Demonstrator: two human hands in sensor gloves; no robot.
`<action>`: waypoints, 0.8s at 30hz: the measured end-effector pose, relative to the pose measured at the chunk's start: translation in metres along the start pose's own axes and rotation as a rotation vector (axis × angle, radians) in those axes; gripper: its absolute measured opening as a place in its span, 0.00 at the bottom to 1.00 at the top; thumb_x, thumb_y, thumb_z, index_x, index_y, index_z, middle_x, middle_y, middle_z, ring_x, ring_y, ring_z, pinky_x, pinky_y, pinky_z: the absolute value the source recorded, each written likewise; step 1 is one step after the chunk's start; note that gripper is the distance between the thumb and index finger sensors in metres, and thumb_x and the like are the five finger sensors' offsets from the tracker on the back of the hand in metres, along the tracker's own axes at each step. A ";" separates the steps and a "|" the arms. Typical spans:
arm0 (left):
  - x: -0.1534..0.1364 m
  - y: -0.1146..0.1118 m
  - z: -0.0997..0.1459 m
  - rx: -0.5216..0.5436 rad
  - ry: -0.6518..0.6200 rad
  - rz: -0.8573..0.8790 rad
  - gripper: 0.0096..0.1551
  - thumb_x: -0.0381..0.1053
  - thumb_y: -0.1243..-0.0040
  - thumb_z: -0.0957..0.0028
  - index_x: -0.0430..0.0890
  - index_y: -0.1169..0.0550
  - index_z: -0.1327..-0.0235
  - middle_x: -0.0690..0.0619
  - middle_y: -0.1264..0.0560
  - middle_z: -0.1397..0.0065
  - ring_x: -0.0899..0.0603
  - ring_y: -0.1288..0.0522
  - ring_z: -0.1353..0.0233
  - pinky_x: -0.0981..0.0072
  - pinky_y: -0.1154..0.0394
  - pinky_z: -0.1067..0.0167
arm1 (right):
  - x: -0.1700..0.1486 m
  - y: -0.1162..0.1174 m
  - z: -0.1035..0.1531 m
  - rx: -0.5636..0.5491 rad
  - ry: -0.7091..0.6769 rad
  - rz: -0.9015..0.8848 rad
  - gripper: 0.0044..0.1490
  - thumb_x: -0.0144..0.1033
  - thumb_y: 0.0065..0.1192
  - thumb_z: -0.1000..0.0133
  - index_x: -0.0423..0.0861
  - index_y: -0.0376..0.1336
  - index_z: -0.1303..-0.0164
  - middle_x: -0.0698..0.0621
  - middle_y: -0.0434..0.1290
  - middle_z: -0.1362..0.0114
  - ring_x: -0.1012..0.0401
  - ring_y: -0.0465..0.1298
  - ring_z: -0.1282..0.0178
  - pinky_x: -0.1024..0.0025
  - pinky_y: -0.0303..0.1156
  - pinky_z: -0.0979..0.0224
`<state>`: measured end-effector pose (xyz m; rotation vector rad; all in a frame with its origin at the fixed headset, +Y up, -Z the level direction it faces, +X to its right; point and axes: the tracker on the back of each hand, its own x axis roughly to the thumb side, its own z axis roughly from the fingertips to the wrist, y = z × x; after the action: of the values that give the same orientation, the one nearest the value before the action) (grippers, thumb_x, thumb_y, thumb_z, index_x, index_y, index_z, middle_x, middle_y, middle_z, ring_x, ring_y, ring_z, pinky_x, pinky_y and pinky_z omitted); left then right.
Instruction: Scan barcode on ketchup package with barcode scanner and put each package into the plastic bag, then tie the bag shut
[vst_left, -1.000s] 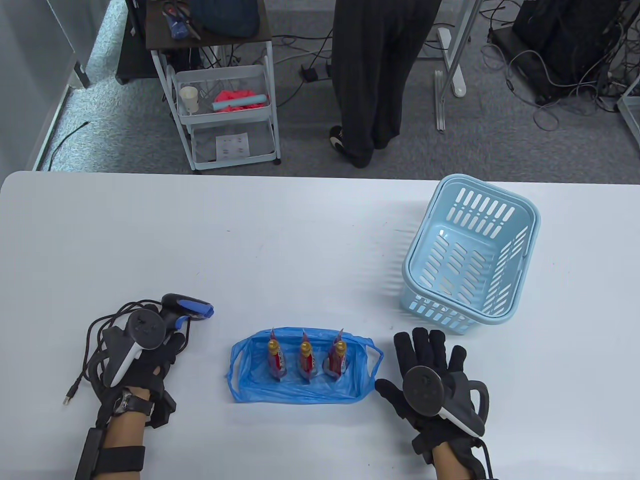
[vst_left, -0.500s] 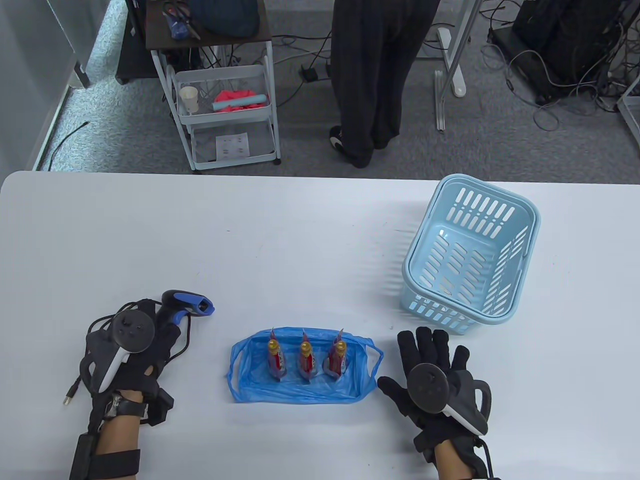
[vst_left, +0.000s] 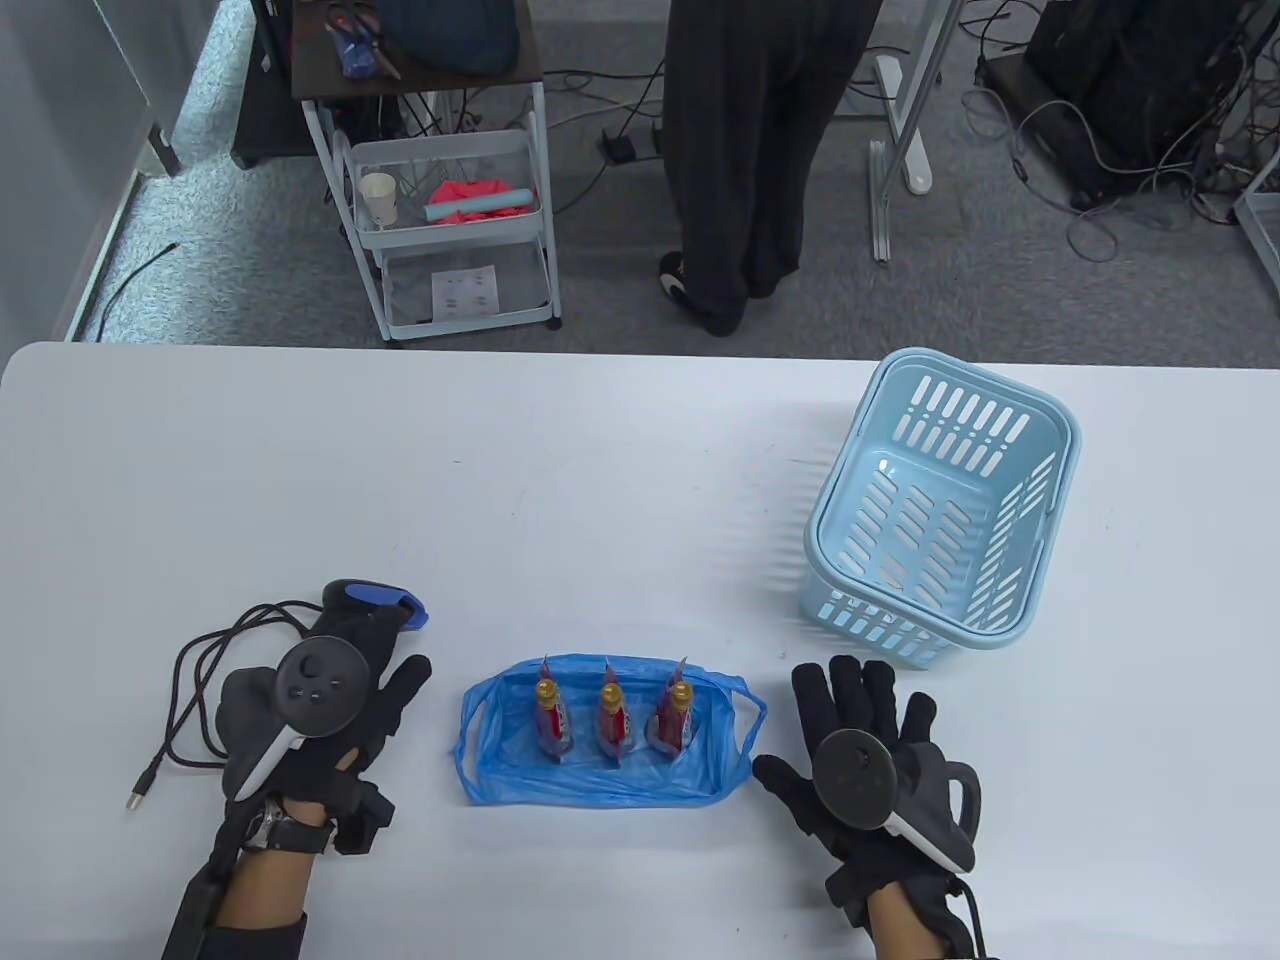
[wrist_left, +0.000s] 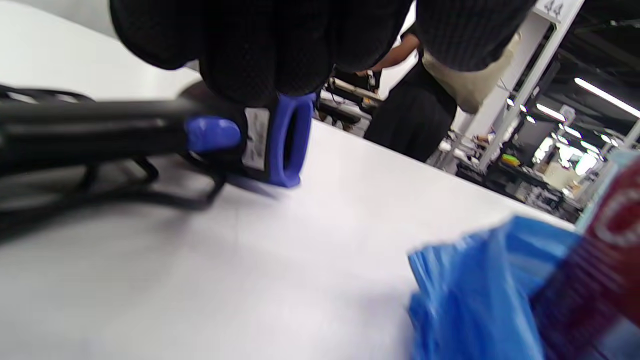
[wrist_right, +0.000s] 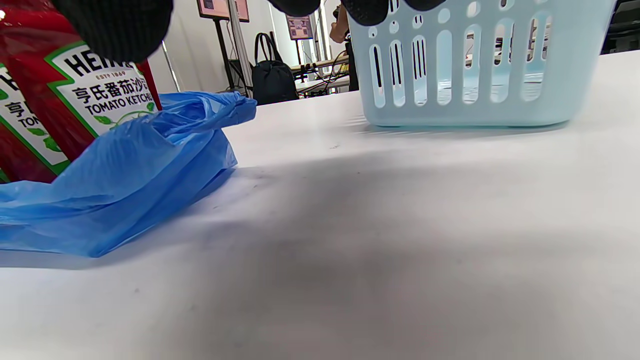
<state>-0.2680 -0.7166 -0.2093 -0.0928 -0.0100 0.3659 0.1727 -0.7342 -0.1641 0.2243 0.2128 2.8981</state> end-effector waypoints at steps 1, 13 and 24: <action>0.002 -0.006 -0.002 -0.032 -0.004 -0.013 0.38 0.64 0.42 0.49 0.49 0.26 0.27 0.47 0.24 0.30 0.35 0.19 0.38 0.47 0.23 0.41 | 0.000 0.000 0.000 0.001 0.000 0.000 0.58 0.65 0.54 0.43 0.44 0.38 0.13 0.34 0.40 0.11 0.35 0.38 0.13 0.27 0.30 0.23; 0.015 -0.056 -0.011 -0.306 -0.061 -0.083 0.48 0.67 0.35 0.55 0.46 0.31 0.23 0.47 0.23 0.32 0.38 0.17 0.43 0.50 0.21 0.46 | 0.002 0.002 0.000 0.014 -0.002 0.001 0.58 0.65 0.54 0.43 0.44 0.38 0.13 0.34 0.40 0.11 0.35 0.38 0.13 0.27 0.30 0.23; 0.024 -0.065 -0.012 -0.288 -0.070 -0.107 0.39 0.54 0.34 0.51 0.47 0.31 0.25 0.57 0.22 0.42 0.45 0.17 0.51 0.54 0.21 0.48 | 0.002 0.003 0.000 0.017 0.008 -0.001 0.58 0.64 0.54 0.43 0.44 0.39 0.13 0.34 0.41 0.11 0.35 0.40 0.13 0.27 0.33 0.22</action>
<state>-0.2220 -0.7699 -0.2158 -0.3628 -0.1363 0.2582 0.1706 -0.7369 -0.1637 0.2160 0.2394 2.8977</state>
